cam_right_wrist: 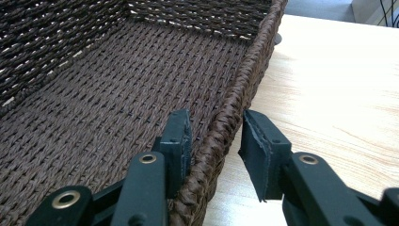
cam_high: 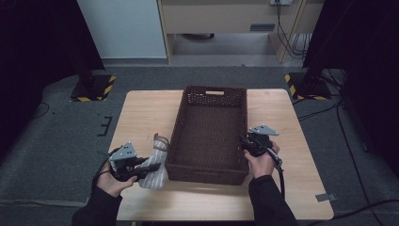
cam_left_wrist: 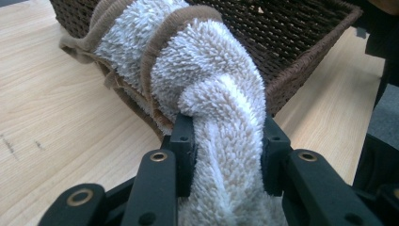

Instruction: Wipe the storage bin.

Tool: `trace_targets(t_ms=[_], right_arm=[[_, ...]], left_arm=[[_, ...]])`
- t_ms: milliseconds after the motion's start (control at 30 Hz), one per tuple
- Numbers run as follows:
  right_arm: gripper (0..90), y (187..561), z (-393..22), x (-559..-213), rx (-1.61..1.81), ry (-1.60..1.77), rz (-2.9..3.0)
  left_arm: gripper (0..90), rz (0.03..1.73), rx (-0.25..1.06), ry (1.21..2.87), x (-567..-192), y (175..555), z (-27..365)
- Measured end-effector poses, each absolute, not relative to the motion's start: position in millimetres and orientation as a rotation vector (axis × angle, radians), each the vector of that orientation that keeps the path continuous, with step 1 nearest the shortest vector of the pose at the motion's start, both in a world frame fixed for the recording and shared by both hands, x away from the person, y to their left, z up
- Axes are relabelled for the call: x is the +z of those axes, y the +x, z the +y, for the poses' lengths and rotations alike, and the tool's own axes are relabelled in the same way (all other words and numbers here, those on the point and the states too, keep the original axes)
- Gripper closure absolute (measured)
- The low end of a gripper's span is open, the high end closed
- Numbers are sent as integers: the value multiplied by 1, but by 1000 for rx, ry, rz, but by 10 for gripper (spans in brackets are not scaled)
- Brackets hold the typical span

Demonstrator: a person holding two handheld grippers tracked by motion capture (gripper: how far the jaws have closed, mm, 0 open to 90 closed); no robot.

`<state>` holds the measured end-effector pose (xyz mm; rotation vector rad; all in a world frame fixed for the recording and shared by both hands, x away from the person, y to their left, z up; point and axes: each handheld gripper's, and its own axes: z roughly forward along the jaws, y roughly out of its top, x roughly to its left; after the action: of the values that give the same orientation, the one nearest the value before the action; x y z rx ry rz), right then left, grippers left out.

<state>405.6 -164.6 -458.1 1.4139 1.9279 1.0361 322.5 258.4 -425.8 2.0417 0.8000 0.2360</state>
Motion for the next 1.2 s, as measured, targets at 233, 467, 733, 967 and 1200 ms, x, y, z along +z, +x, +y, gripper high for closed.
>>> trace_targets(t_ms=[233, 467, 733, 967, 1200], right_arm=[[632, 405, -164, -458, 1033, 1408, 1928], [634, 405, -164, -458, 1039, 1407, 1928], [635, 405, -164, -458, 1041, 1406, 1931], [631, 406, -165, -458, 1046, 1409, 1931], [628, 406, -165, -458, 1047, 1410, 1935]], left_arm=[[652, 897, 211, 2064, -460, 321, 253], [651, 959, 191, 2176, -488, 319, 244], [648, 987, 158, 2205, -492, 317, 242], [650, 984, 155, 2152, -482, 316, 248], [650, 911, 205, 2025, -437, 309, 258]])
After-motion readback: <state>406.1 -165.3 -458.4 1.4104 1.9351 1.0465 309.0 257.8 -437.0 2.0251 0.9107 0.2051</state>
